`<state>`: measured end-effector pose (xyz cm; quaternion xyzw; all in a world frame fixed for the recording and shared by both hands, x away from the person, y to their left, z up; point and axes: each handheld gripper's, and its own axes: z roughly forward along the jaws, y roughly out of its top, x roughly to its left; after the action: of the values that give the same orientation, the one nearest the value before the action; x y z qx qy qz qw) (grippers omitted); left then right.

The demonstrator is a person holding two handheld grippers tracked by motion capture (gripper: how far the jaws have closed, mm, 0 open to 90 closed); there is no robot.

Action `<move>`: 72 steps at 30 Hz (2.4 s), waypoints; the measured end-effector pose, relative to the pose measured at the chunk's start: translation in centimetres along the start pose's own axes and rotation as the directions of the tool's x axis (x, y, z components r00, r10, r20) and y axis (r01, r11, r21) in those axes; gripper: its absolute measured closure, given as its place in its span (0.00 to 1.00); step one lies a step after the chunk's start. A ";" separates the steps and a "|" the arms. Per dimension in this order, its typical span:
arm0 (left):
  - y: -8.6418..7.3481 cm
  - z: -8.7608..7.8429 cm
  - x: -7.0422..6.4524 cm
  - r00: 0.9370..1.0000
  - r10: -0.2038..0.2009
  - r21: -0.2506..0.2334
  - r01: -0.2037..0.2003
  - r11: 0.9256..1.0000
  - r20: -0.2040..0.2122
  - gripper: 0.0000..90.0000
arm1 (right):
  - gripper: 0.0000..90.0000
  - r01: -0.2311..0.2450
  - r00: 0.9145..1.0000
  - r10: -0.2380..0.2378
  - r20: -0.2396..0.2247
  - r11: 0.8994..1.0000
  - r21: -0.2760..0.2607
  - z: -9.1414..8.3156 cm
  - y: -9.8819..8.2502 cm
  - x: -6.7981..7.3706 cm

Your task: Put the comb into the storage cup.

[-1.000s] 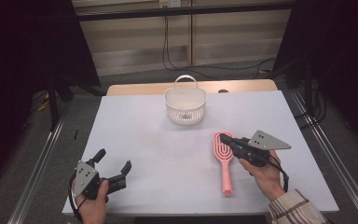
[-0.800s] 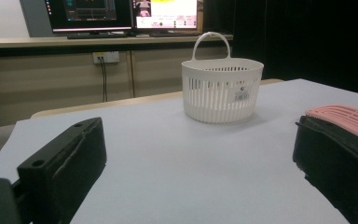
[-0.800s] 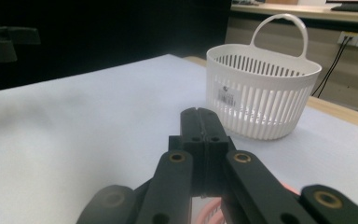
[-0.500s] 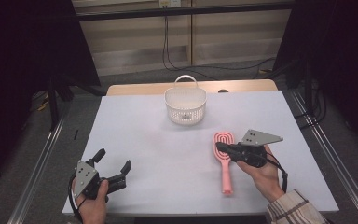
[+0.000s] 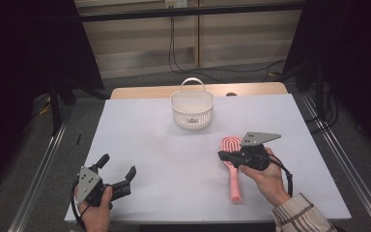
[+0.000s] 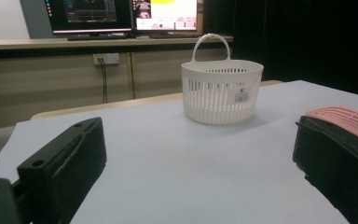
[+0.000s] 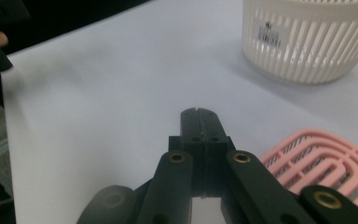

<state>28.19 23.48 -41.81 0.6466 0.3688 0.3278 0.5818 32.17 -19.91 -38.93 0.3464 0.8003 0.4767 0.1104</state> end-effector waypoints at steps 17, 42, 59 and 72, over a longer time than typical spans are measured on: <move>0.0 0.0 0.0 1.000 -0.003 0.000 0.003 1.000 0.009 0.03 | 1.00 -0.048 0.998 0.051 -0.023 0.993 0.105 -0.3 -1.2 0.0; 0.0 0.0 0.0 1.000 -0.005 0.002 0.005 1.000 0.010 0.03 | 1.00 -0.028 0.999 0.038 -0.038 0.973 0.231 0.1 -3.6 1.0; 0.0 0.0 0.0 1.000 -0.002 0.003 0.002 1.000 0.010 0.03 | 1.00 -0.044 0.998 0.056 -0.036 0.963 0.267 0.0 -4.3 0.5; 0.0 0.0 0.0 1.000 -0.001 0.005 0.001 1.000 0.010 0.03 | 1.00 -0.027 0.998 0.043 -0.045 0.954 0.297 0.3 -4.2 0.6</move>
<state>28.23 23.50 -41.80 0.6495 0.3671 0.3232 0.5821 29.98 -20.56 -42.47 0.3608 0.8591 0.3620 0.0283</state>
